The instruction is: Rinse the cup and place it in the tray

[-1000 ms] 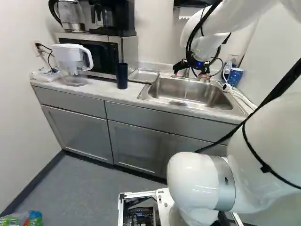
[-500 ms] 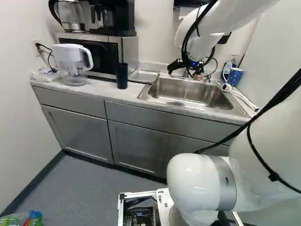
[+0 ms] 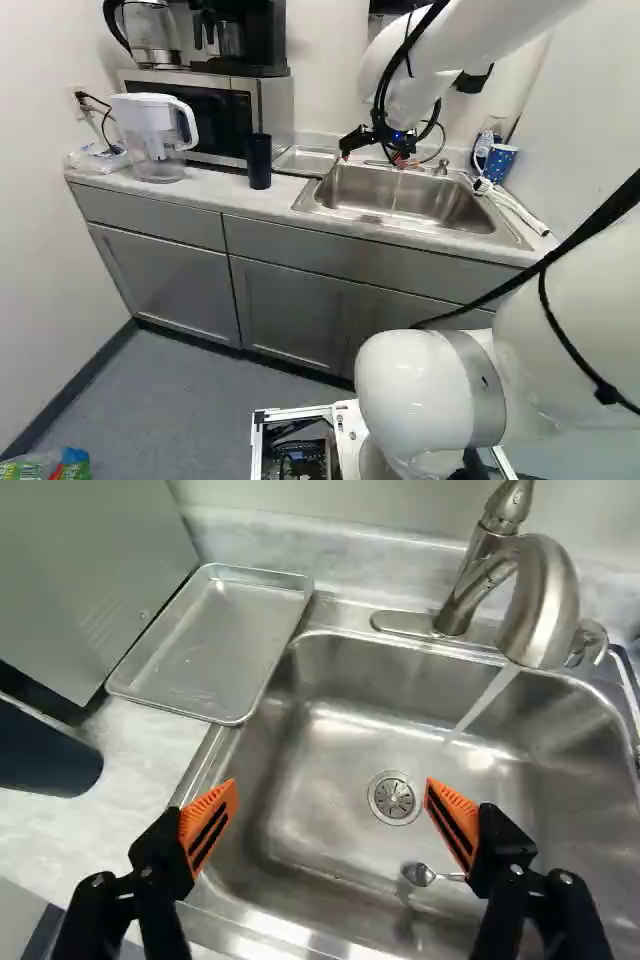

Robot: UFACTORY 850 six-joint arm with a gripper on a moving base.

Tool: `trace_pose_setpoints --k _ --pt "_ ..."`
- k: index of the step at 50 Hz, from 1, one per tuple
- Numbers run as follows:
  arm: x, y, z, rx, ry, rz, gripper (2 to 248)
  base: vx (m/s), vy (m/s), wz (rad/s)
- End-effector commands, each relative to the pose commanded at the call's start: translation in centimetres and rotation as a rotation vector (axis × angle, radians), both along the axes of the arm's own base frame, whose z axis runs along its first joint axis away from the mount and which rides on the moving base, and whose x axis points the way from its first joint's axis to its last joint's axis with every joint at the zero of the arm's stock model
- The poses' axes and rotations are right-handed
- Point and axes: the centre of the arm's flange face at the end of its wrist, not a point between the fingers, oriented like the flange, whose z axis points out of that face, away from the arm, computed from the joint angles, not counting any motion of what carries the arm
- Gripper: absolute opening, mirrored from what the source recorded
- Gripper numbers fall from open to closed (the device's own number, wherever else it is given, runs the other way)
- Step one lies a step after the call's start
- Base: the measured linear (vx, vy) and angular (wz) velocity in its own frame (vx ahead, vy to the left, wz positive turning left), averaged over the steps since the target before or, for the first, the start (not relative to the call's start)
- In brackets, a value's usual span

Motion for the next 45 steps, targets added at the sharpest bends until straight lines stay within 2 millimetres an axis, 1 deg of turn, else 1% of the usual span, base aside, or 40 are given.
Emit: trace_pose_setpoints --k 45 --pt "0.0 6.8 0.0 0.0 0.0 0.171 247 0.0 0.0 0.0"
